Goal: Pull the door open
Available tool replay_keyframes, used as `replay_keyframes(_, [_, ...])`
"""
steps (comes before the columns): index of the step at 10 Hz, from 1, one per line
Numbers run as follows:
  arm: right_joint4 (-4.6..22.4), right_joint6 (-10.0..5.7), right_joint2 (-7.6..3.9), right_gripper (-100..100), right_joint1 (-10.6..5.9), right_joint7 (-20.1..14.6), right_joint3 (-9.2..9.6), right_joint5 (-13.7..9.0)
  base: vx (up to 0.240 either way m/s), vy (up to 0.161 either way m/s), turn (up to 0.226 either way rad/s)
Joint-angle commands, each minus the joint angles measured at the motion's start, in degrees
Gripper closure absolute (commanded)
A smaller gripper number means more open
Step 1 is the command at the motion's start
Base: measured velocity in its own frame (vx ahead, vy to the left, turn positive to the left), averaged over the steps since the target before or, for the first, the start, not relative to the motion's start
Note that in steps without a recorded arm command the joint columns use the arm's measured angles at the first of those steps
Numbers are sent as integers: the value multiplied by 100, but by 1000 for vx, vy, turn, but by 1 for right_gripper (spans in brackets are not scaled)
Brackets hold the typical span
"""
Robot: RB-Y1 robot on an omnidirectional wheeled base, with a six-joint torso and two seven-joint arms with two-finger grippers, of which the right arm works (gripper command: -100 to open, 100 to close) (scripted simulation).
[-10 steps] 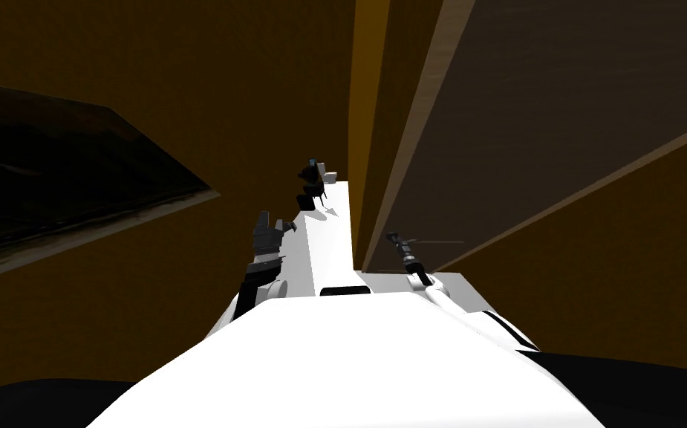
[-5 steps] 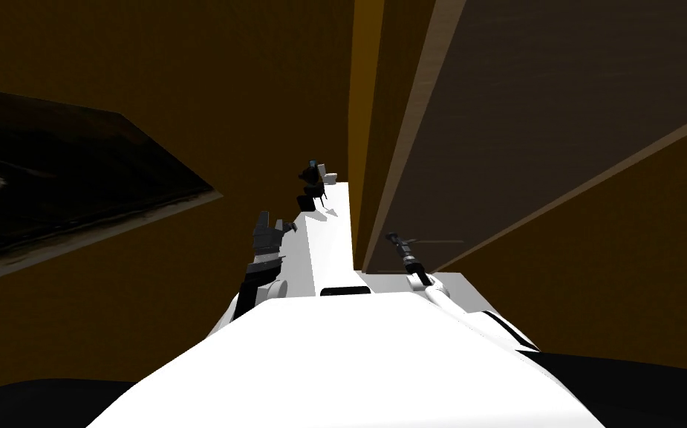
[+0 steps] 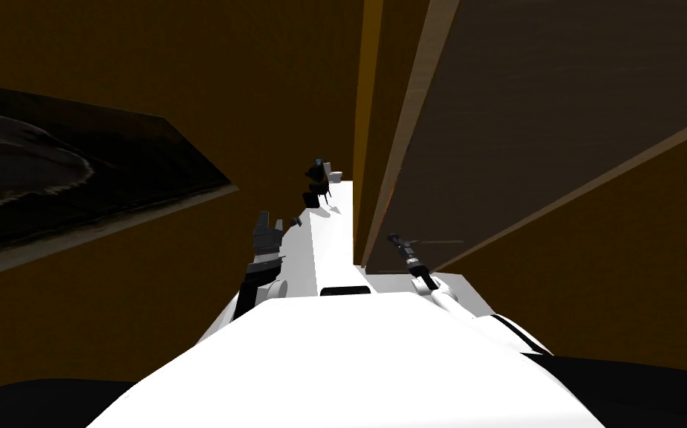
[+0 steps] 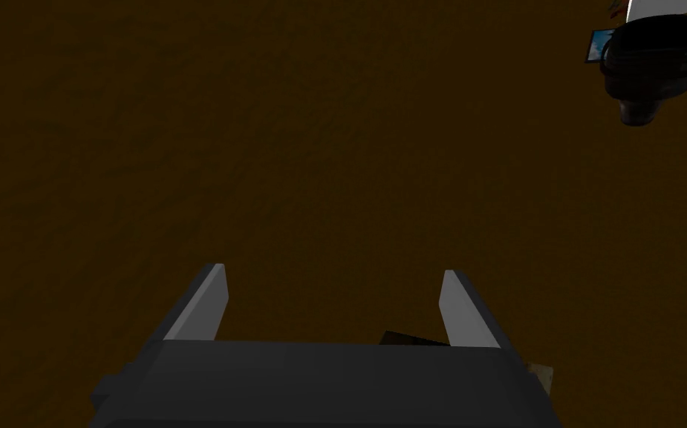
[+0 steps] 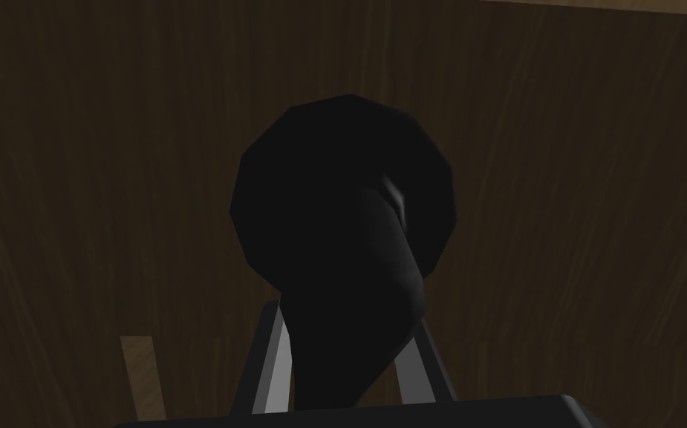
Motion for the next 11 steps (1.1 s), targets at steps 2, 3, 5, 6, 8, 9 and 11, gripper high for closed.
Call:
replay_keyframes(2, [-74,-219,-185,100,190,-205,165,53,-221,-109,138])
replay_keyframes(3, [-85,-284,-241,100,235,-268,215,69,-215,-45,102])
replay_keyframes(5, [-97,-290,-251,100,253,-294,246,77,-142,-39,47])
replay_keyframes(6, [-69,-456,-329,100,359,-379,316,82,-126,-72,187])
replay_keyframes(8, [-44,-597,-399,100,428,-434,361,82,-197,-95,164])
replay_keyframes(9, [-26,-701,-450,100,479,-476,394,81,-196,-92,158])
replay_keyframes(11, [10,-909,-553,100,582,-559,461,80,-205,-86,170])
